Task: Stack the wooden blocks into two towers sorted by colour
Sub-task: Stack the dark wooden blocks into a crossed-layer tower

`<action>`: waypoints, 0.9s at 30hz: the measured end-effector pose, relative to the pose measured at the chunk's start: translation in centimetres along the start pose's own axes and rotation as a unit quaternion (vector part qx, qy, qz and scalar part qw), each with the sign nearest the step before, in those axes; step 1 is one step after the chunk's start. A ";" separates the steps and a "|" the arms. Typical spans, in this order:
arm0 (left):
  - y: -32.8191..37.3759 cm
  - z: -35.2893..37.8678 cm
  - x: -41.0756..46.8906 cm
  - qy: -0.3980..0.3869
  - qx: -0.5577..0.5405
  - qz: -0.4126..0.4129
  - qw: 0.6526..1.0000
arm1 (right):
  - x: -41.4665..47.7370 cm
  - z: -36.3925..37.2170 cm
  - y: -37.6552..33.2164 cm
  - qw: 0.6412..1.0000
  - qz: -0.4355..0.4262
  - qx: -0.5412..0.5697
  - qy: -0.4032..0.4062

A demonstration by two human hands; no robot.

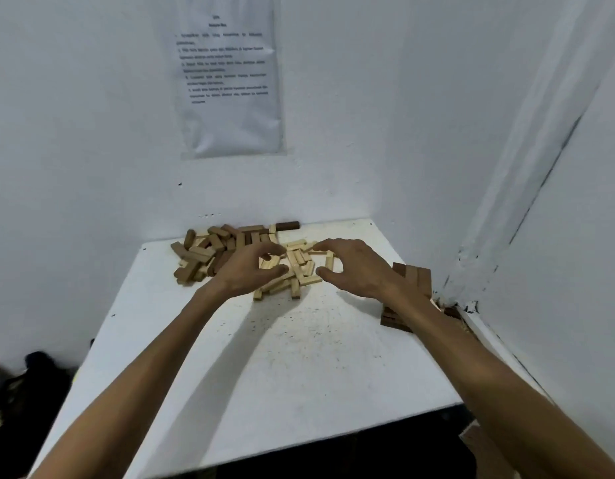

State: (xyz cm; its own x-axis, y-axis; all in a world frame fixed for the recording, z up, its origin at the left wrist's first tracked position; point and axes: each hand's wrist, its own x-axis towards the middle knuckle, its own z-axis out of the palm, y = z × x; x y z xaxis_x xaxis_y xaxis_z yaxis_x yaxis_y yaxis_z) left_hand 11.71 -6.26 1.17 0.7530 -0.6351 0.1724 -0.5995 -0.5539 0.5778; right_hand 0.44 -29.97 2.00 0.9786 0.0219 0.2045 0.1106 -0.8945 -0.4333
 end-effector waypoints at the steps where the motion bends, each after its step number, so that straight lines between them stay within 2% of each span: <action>1: -0.7 -0.3 -0.4 0.004 0.012 -0.015 1.000 | 0.6 0.9 -0.4 1.000 -0.005 -0.003 -0.011; 9: -5.2 -1.5 -1.7 0.033 0.126 -0.082 0.988 | 5.9 6.1 -1.6 0.996 -0.002 -0.011 -0.084; 17: -8.4 -0.8 0.9 0.073 0.190 -0.121 0.972 | 12.2 9.4 -1.6 0.998 -0.003 -0.011 -0.059; 22: -10.0 0.5 2.2 0.096 0.212 -0.111 0.966 | 15.1 11.0 -2.0 0.999 -0.027 -0.026 -0.031; 27: -10.5 2.2 1.9 0.143 0.198 -0.045 0.969 | 16.2 13.0 -1.5 0.995 -0.039 -0.090 -0.016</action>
State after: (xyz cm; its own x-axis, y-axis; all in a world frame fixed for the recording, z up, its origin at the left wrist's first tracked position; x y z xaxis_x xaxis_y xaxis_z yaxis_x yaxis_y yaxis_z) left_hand 18.83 -2.79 -6.33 0.8178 -0.4299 0.3826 -0.5416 -0.7997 0.2590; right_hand 18.34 -22.50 -5.44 0.9737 0.1052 0.2020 0.1557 -0.9548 -0.2531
